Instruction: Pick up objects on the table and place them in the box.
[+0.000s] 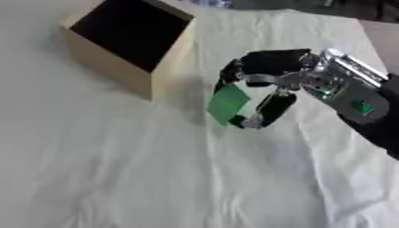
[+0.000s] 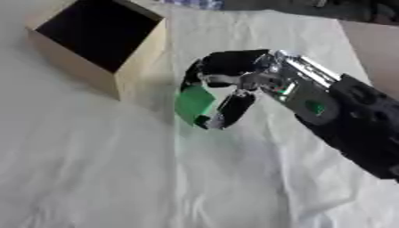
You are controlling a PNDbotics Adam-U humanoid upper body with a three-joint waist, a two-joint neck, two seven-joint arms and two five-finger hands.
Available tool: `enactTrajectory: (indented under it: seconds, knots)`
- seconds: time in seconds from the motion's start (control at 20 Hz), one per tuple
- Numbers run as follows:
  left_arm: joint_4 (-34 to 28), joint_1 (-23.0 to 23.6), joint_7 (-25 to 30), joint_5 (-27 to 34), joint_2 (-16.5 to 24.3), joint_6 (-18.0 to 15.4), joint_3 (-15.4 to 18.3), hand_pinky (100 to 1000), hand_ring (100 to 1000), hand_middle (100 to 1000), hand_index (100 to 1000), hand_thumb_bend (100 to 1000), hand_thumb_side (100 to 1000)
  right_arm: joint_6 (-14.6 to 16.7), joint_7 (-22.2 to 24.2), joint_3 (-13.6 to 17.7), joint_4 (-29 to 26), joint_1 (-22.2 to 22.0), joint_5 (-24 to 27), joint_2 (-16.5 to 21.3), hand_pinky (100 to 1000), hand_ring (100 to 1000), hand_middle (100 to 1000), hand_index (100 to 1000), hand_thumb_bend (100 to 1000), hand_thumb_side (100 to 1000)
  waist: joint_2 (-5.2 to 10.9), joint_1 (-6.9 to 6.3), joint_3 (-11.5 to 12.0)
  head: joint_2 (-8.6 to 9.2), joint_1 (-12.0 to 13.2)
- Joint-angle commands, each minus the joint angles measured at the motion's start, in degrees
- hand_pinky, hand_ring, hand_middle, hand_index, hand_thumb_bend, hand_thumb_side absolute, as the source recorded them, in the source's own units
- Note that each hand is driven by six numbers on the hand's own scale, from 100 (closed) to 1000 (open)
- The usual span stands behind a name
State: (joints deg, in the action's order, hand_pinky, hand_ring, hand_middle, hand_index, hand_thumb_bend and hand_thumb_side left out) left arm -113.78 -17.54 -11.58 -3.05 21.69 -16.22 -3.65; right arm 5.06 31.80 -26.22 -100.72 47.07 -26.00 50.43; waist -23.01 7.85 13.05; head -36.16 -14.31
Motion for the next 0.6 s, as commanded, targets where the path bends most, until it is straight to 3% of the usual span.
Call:
enactTrajectory:
  seconds: [0.05, 0.3, 0.6]
  knots:
    - [-0.8, -0.1, 0.2, -0.1, 0.7, -0.1, 0.2, 588, 725, 767, 807, 227, 593, -1.7, -0.6, 2.5, -2.7, 2.8, 1.7, 2.2, 701, 713, 538, 677, 100, 249, 1.86, -0.27, 0.1, 0.30, -0.2]
    - [-0.8, -0.1, 0.3, 0.2, 1.0, -0.1, 0.1, 588, 725, 766, 807, 229, 590, -4.3, -1.6, 4.0, -1.0, 8.0, 2.8, 0.0, 689, 692, 517, 670, 100, 214, 2.89, 0.11, 1.2, 0.03, -1.0]
    - [-0.8, -0.3, 0.8, 0.6, 1.2, -0.1, -0.1, 589, 726, 767, 807, 229, 588, -5.2, -3.5, 5.5, 6.3, 14.4, 1.4, -4.4, 690, 686, 512, 671, 100, 183, 3.83, 1.28, 4.1, -0.59, -2.5]
